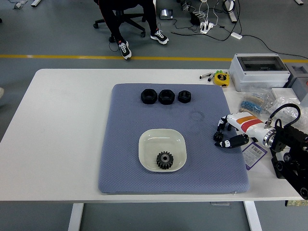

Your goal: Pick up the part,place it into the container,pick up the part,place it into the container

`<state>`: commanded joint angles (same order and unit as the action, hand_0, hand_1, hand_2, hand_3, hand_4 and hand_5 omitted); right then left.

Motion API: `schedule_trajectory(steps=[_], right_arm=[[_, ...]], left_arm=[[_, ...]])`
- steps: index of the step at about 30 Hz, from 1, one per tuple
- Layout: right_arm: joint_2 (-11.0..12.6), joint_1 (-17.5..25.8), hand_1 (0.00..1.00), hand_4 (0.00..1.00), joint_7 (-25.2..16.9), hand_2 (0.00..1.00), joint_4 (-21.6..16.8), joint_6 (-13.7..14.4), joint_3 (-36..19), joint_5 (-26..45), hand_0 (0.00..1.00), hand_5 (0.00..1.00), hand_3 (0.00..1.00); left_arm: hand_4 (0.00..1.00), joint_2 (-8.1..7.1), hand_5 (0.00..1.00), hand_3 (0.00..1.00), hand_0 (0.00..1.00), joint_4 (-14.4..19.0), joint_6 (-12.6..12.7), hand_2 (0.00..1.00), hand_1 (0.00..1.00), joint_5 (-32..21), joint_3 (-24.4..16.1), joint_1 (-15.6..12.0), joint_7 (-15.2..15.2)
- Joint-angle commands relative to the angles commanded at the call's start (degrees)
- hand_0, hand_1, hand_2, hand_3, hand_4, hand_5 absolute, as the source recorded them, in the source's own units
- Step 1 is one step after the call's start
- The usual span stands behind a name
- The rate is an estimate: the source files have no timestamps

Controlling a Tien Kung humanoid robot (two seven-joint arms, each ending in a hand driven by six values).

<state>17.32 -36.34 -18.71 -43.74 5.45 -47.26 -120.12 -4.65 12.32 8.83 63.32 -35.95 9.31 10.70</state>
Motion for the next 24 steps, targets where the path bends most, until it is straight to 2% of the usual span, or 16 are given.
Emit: schedule_trajectory(steps=[3, 4, 9, 10, 22, 23, 24], right_arm=[[-0.04, -0.11, 0.464, 0.858, 0.02, 0.544, 0.34, 0.35, 0.42, -0.32, 0.327, 0.484, 0.526], [-0.04, -0.15, 0.439, 0.808, 0.05, 0.517, 0.45, 0.52, 0.57, -0.58, 0.308, 0.468, 0.502], [0.01, -0.18, 0.439, 0.808, 0.09, 0.517, 0.63, 0.83, 0.80, -1.13, 0.308, 0.468, 0.502], [0.03, -0.19, 0.421, 0.771, 0.07, 0.505, 0.67, 0.89, 0.86, -1.16, 0.274, 0.470, 0.495], [0.21, -0.17, 0.402, 0.742, -0.13, 0.488, 0.89, 1.38, 0.64, -1.53, 0.244, 0.470, 0.492], [0.21, -0.15, 0.313, 0.720, -0.14, 0.440, 0.92, 1.29, 0.59, -1.49, 0.172, 0.475, 0.481], [0.20, -0.10, 0.313, 0.720, -0.12, 0.440, 0.93, 1.18, 0.51, -1.41, 0.172, 0.475, 0.481]], left_arm=[[0.628, 0.01, 0.573, 0.557, 0.703, 0.01, -0.01, 0.653, 0.667, -0.07, 0.05, 0.01, -0.01], [0.629, 0.02, 0.574, 0.557, 0.703, 0.01, -0.02, 0.654, 0.668, 0.00, 0.03, 0.01, -0.01], [0.629, 0.02, 0.574, 0.557, 0.703, 0.02, -0.07, 0.654, 0.668, 0.16, -0.07, 0.01, 0.01], [0.630, 0.02, 0.574, 0.557, 0.703, 0.02, -0.08, 0.654, 0.668, 0.21, -0.07, 0.02, 0.02], [0.630, -0.01, 0.575, 0.556, 0.703, 0.08, -0.23, 0.654, 0.668, 0.38, -0.14, 0.24, 0.10], [0.630, -0.01, 0.575, 0.556, 0.703, 0.10, -0.24, 0.654, 0.668, 0.32, -0.09, 0.30, 0.10], [0.630, -0.02, 0.575, 0.556, 0.703, 0.11, -0.24, 0.654, 0.668, 0.23, -0.01, 0.35, 0.08]])
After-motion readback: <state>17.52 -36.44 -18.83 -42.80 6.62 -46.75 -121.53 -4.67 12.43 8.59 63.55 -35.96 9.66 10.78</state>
